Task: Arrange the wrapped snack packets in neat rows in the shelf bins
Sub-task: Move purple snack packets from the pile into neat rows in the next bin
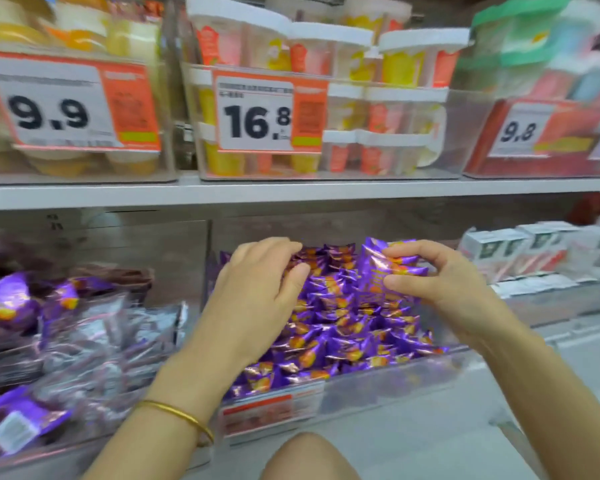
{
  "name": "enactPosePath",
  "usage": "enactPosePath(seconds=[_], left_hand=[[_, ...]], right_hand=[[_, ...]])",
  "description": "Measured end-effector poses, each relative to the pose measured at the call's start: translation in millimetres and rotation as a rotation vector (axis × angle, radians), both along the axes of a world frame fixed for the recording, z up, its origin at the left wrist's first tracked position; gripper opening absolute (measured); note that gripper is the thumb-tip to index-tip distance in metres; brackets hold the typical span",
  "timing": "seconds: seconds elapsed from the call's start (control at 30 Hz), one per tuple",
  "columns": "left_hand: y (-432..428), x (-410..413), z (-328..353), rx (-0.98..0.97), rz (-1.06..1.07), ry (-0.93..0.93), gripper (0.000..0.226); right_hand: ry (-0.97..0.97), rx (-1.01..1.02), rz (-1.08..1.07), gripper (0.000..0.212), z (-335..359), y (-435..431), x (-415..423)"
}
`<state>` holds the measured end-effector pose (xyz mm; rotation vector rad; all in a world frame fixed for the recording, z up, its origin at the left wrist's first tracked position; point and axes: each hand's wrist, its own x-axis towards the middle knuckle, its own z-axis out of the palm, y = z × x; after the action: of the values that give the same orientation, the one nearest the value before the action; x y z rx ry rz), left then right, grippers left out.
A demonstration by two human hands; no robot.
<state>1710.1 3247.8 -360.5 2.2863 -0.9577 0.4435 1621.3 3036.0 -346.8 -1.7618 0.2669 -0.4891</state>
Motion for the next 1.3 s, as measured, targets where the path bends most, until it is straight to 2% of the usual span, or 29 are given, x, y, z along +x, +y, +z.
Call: enactPosePath(seconds=[0.1, 0.2, 0.4, 0.47, 0.53, 0.6, 0.7, 0.87, 1.13, 1.2, 1.3], left_hand=[[-14.3, 5.1, -6.6, 0.02, 0.012, 0.048, 0.038], [-20.5, 5.6, -20.4, -0.063, 0.047, 0.107, 0.03], [-24.1, 6.0, -26.2, -0.105, 0.057, 0.14, 0.029], [-24.3, 5.8, -26.2, -0.11, 0.055, 0.141, 0.029], [-24.5, 4.8, -25.7, -0.122, 0.045, 0.157, 0.029], [-24.4, 3.7, -24.9, -0.149, 0.035, 0.174, 0.028], [-24.1, 2.7, -23.9, -0.166, 0.019, 0.176, 0.028], [-24.0, 2.1, -23.7, -0.179, 0.008, 0.189, 0.028], [-23.2, 0.9, -23.6, -0.191, 0.004, 0.196, 0.027], [-22.7, 0.4, -23.9, -0.19, 0.004, 0.196, 0.028], [-21.5, -0.5, -23.9, -0.192, 0.004, 0.204, 0.028]], right_hand=[[0.231, -0.259, -0.041, 0.031, -9.4, -44.2, -1.6], [0.389, -0.3, 0.049, 0.033, -27.1, -59.0, 6.2], [0.357, -0.302, 0.181, 0.032, -54.6, -56.9, 25.4], [0.324, -0.361, 0.205, 0.039, -60.1, -55.2, 29.2], [0.298, -0.437, 0.202, 0.056, -64.3, -56.7, 32.2], [0.335, -0.594, 0.156, 0.071, -67.7, -59.6, 33.3], [0.42, -0.898, 0.067, 0.072, -69.1, -61.8, 34.9], [0.317, -0.861, 0.136, 0.057, -64.1, -54.4, 39.8], [0.392, -0.839, 0.208, 0.07, -66.9, -57.9, 32.8], [0.369, -0.821, 0.194, 0.063, -64.2, -59.0, 28.0], [0.242, -0.88, 0.064, 0.042, -57.6, -55.3, 25.5]])
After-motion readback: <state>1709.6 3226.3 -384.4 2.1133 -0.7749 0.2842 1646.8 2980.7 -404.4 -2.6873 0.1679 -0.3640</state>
